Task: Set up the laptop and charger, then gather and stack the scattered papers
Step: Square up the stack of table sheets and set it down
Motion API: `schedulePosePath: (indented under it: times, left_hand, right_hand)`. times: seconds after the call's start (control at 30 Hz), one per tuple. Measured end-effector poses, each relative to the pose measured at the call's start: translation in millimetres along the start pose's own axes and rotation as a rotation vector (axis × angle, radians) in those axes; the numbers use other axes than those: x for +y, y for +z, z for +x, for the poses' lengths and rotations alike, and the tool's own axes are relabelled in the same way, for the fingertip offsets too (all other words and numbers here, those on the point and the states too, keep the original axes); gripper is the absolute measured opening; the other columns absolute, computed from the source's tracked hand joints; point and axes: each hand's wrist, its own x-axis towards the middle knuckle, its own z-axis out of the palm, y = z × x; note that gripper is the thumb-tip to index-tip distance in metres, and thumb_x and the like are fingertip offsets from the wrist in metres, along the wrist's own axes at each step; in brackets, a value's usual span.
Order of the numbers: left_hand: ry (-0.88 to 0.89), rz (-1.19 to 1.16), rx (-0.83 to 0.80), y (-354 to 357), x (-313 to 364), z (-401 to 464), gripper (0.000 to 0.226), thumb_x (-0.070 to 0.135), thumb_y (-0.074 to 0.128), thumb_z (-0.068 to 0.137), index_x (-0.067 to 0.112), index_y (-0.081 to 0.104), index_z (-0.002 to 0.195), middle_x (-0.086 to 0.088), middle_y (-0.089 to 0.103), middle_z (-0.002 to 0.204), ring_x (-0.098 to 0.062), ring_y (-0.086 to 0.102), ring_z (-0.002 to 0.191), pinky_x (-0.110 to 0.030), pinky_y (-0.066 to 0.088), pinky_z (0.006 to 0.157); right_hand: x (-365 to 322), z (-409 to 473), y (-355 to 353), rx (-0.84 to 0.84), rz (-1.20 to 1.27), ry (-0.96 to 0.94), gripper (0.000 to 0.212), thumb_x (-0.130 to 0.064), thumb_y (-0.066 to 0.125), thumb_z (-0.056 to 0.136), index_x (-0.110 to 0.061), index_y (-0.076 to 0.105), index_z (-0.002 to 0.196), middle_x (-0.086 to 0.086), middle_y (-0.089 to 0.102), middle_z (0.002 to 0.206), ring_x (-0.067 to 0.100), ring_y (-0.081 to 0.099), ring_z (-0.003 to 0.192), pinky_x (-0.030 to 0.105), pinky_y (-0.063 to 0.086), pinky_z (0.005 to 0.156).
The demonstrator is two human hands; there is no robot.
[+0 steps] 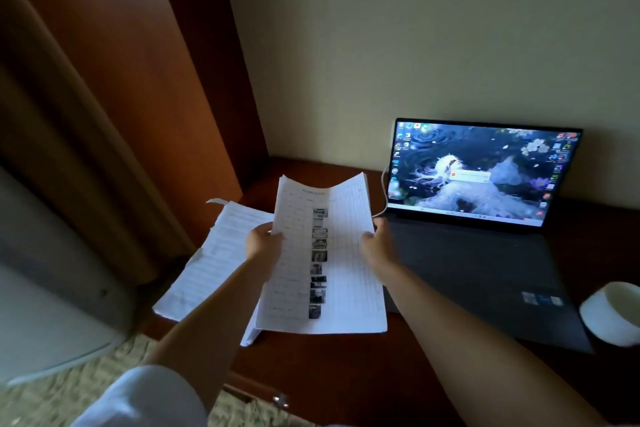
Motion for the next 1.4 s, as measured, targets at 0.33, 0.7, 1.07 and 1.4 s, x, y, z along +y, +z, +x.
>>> schedulePosePath:
  times: [0.33, 0.7, 1.07, 1.4]
  left_hand:
    - [0.026, 0.328, -0.013, -131.4, -66.5, 91.5, 0.030, 0.002, 0.043, 0.094, 0.011, 0.064, 0.113, -0.003, 0.061, 0.086, -0.016, 0.059, 0.068, -0.022, 0.047, 0.051]
    - [0.144, 0.525, -0.195, -144.9, -107.8, 168.1, 0.047, -0.004, 0.042, 0.087, 0.017, 0.059, 0.126, -0.009, 0.066, 0.111, -0.016, 0.061, 0.070, -0.015, 0.046, 0.042]
    - [0.020, 0.377, -0.264, -131.2, -120.1, 177.6, 0.067, -0.006, 0.040, 0.083, 0.026, 0.034, 0.142, -0.003, 0.060, 0.110, -0.015, 0.057, 0.066, -0.024, 0.049, 0.048]
    - [-0.196, 0.473, -0.246, -142.3, -112.0, 176.1, 0.023, 0.014, 0.063, 0.085, 0.007, 0.057, 0.106, -0.002, 0.053, 0.080, -0.011, 0.048, 0.060, -0.019, 0.039, 0.046]
  right_hand:
    - [-26.5, -39.5, 168.7, -0.030, 0.043, 0.105, 0.045, -0.009, 0.034, 0.099, -0.014, 0.028, 0.143, 0.010, 0.052, 0.132, 0.021, 0.062, 0.086, 0.025, 0.045, 0.057]
    - [-16.1, -37.7, 244.0, 0.149, -0.092, 0.239, 0.048, -0.001, 0.038, 0.091, -0.013, 0.037, 0.137, 0.012, 0.054, 0.131, 0.032, 0.055, 0.118, 0.045, 0.053, 0.090]
    - [-19.9, -35.2, 254.6, 0.174, -0.495, 0.403, 0.052, -0.022, 0.048, 0.089, -0.005, 0.037, 0.137, 0.011, 0.028, 0.144, 0.031, 0.033, 0.127, 0.043, 0.041, 0.101]
    - [-37.6, -25.3, 232.3, 0.099, 0.177, 0.677, 0.050, -0.021, 0.066, 0.084, -0.003, 0.048, 0.127, 0.010, 0.060, 0.112, 0.027, 0.060, 0.102, 0.034, 0.049, 0.085]
